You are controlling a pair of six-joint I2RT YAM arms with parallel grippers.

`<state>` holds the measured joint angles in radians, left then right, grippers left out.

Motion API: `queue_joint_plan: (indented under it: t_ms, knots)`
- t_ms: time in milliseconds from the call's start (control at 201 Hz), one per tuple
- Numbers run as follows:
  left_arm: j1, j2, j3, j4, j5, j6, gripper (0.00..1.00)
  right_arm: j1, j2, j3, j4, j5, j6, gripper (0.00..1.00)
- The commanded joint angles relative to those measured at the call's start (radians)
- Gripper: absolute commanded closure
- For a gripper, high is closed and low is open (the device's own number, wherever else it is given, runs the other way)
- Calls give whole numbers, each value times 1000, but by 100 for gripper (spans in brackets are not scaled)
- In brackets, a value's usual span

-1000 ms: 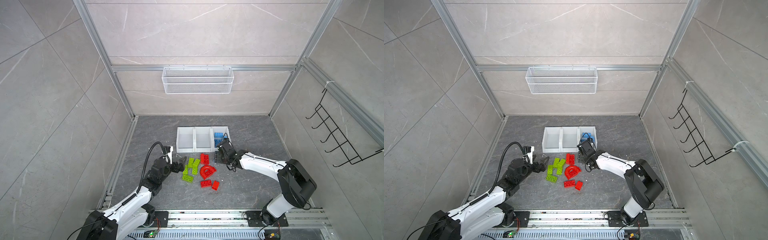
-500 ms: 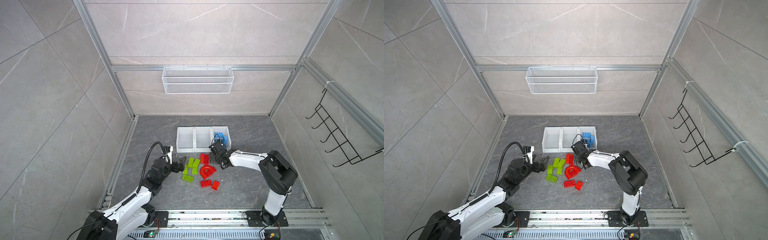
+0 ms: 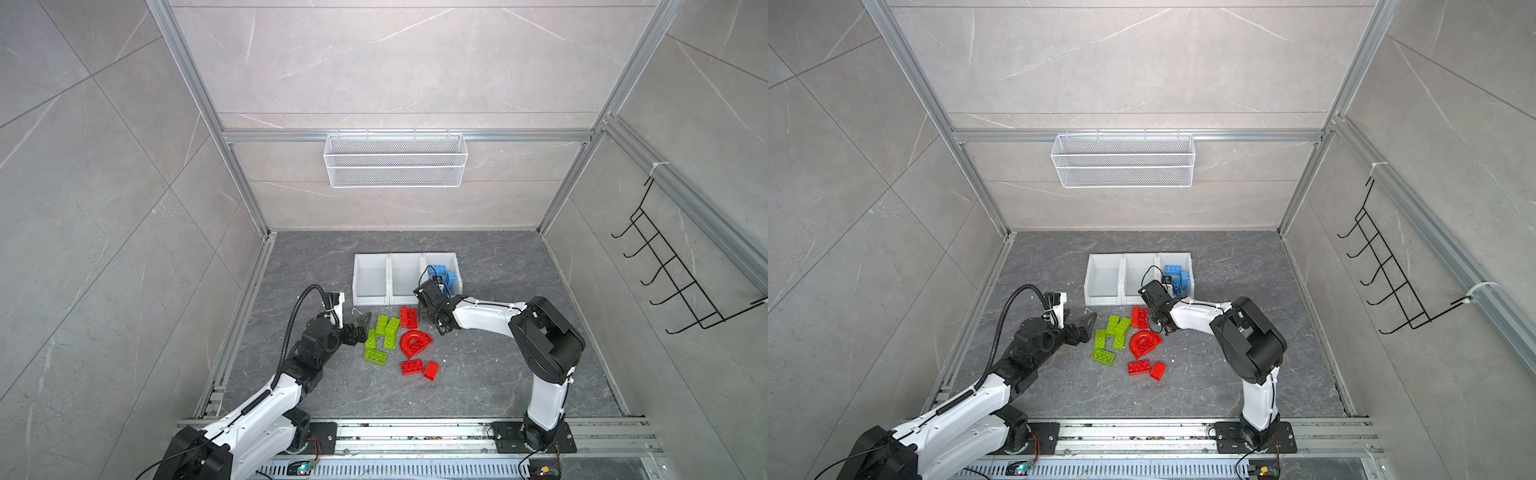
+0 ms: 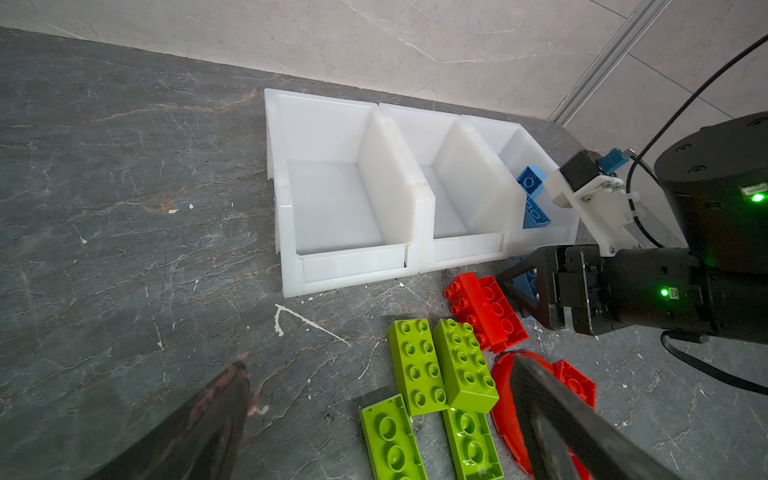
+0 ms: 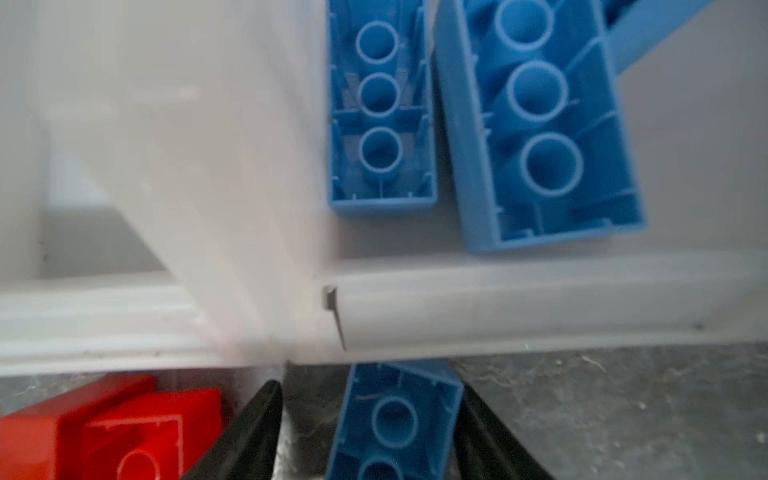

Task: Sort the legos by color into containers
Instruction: 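Lower the right gripper onto a blue brick beside the bin and close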

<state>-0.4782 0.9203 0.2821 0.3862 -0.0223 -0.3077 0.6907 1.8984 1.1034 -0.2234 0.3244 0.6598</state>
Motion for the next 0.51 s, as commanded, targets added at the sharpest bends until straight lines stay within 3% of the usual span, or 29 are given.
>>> queue_joint_plan:
  t_ms: [0, 284, 503]
  knots:
    - [-1, -9, 20, 18, -20, 31, 0, 1, -12, -43, -54, 30, 12, 38]
    - [-1, -8, 22, 17, -16, 22, 0, 1, -104, -154, 23, 14, 11, 57]
    - [-2, -24, 12, 18, -28, 22, 0, 0, -128, -116, -9, 38, -19, 65]
